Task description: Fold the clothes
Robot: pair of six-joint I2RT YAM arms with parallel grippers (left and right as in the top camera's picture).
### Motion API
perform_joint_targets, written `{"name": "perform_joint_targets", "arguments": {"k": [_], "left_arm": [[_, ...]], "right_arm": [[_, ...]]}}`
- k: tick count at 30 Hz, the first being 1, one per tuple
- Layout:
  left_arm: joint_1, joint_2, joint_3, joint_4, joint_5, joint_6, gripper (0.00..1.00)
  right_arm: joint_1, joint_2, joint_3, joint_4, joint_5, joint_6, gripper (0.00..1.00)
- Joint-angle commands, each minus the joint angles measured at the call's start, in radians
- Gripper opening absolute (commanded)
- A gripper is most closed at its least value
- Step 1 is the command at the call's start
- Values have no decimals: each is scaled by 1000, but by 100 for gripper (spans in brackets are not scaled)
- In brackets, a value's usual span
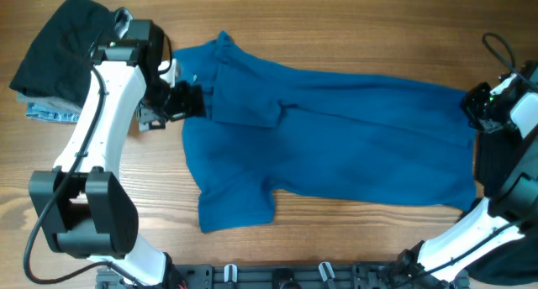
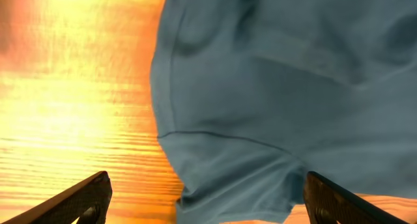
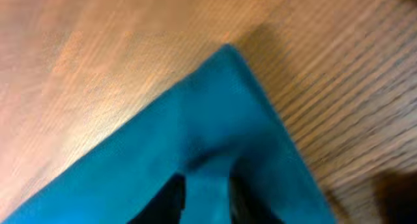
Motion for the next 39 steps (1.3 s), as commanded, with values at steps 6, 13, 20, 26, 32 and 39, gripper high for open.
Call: {"name": "perform_joint_targets", "arguments": {"k": [6, 13, 20, 26, 32, 39], "left_arm": [[6, 0, -278, 66, 133, -51, 82], [-8, 0, -521, 198, 206, -126, 70], [-80, 0, -602, 238, 258, -158, 46], [-76, 0, -595, 243, 262, -152, 4], [21, -18, -558, 237, 321, -148, 4], [29, -77, -472, 243, 402, -98, 4]], "right_arm": [[5, -510, 14, -326, -267, -94, 42], [4, -525, -34, -703, 13, -81, 45], [4, -524, -193, -647, 23, -71, 49], [-24, -519, -370, -528, 178, 79, 56], [-168, -468, -437, -479, 285, 139, 56], [-203, -364, -437, -460, 333, 156, 52]]}}
